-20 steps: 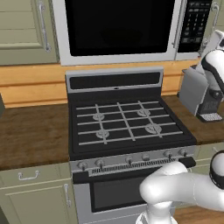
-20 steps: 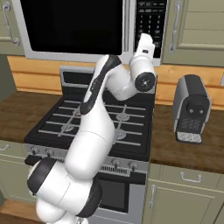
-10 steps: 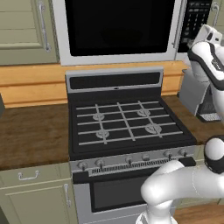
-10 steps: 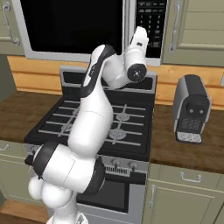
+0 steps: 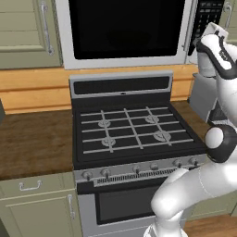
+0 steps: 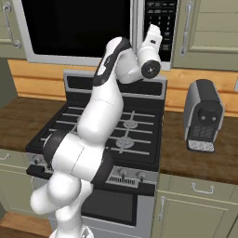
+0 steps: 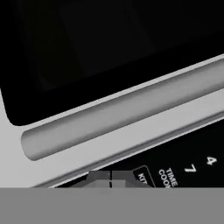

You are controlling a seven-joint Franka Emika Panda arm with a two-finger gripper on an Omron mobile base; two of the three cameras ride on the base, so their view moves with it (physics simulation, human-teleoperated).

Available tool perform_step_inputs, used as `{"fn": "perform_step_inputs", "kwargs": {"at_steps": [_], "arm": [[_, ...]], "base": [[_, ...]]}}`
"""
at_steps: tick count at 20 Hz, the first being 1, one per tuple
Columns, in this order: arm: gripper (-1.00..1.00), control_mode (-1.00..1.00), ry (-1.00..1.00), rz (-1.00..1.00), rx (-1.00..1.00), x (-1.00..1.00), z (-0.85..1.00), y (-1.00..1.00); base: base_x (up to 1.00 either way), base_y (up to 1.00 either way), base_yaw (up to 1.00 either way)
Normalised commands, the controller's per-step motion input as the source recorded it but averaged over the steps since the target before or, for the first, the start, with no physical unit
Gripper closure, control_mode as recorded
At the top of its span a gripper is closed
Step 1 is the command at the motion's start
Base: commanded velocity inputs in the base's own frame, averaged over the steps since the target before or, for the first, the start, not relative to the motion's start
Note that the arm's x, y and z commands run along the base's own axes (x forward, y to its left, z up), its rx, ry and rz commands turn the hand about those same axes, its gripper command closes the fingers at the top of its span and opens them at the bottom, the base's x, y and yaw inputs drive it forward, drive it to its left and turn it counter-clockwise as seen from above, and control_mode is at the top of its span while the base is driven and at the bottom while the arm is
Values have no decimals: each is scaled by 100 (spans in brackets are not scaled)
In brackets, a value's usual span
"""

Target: Pick the garlic from the sink and place it in the bowl. Then pick the bowl and place it in the microwave. Then close the microwave door and press the start button.

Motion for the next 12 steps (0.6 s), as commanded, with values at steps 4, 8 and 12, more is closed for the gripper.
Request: {"fn": "perform_step_inputs", "kwargs": {"at_steps": [4, 8, 12], "arm": [[100, -100, 0, 9, 2, 13, -10, -19], [100, -100, -5, 7, 1, 5, -10, -17], [100, -100, -3, 0, 0, 48, -13, 6]], "base": [[0, 0, 0], [0, 0, 0], [0, 0, 0]]}}
